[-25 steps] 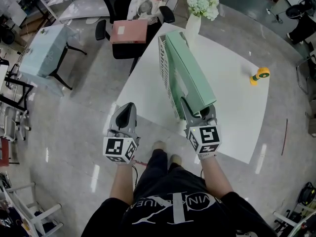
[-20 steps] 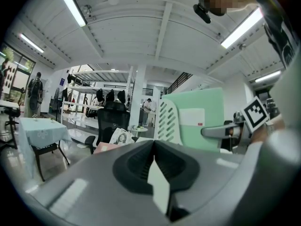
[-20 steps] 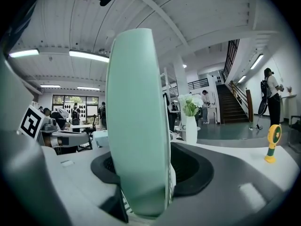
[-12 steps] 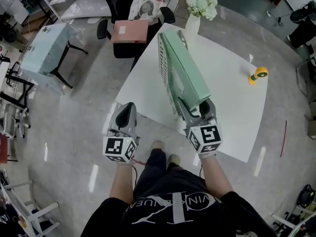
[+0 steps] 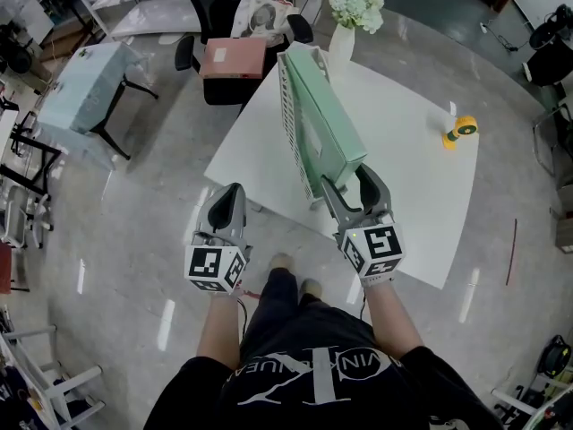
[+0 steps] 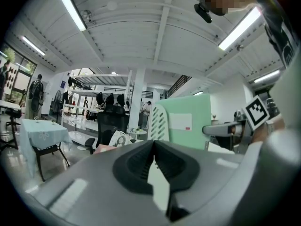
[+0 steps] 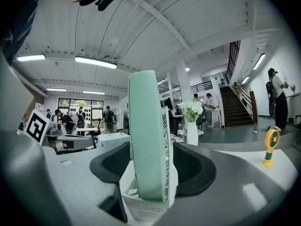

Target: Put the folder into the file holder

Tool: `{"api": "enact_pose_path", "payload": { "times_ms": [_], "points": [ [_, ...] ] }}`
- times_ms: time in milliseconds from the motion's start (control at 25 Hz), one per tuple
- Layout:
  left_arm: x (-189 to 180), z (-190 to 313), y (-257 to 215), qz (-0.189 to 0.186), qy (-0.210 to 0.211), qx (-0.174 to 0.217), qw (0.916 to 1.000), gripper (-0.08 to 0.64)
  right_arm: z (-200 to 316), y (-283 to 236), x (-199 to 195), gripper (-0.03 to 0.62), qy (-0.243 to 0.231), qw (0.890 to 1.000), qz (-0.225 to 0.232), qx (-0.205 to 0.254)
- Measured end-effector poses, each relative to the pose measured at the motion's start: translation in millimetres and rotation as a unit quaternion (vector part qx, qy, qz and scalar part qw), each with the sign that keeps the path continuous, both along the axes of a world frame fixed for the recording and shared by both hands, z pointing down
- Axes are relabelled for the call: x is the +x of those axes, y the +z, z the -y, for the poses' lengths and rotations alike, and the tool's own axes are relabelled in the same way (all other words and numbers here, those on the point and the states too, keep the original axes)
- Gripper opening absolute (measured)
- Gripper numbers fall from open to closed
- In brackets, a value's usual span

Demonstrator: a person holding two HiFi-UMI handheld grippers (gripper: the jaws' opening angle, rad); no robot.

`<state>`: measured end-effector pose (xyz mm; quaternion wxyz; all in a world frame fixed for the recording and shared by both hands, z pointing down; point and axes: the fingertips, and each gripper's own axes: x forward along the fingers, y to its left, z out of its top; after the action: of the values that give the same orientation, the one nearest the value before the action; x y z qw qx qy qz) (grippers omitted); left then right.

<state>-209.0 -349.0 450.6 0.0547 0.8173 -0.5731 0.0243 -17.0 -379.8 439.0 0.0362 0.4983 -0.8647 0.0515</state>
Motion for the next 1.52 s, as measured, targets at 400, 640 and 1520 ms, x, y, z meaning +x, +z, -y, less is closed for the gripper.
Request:
{"api": "enact_pose_path", "payload": {
  "times_ms": [400,640,1520],
  "points": [
    [18.4,-19.5,-10.4,0.003,-0.001,0.013,0.9999,0.000,-22.9,-8.3,17.2,0.256,-0.009,1.000,0.001,0.012],
    [27.0,-33.2,-17.1,-0.002,-0.003,0.021,0.9998,0.000,-37.4,-13.7,31.5,0.181,-0.003,1.000,-0.005,0.019],
    [35.4,-50.2,-52.8,-0.002,-0.015,0.050,0.9986,0.000,-57.4,-50.4,76.8,0.006,0.018,0.999,-0.002,0.046]
  ]
}}
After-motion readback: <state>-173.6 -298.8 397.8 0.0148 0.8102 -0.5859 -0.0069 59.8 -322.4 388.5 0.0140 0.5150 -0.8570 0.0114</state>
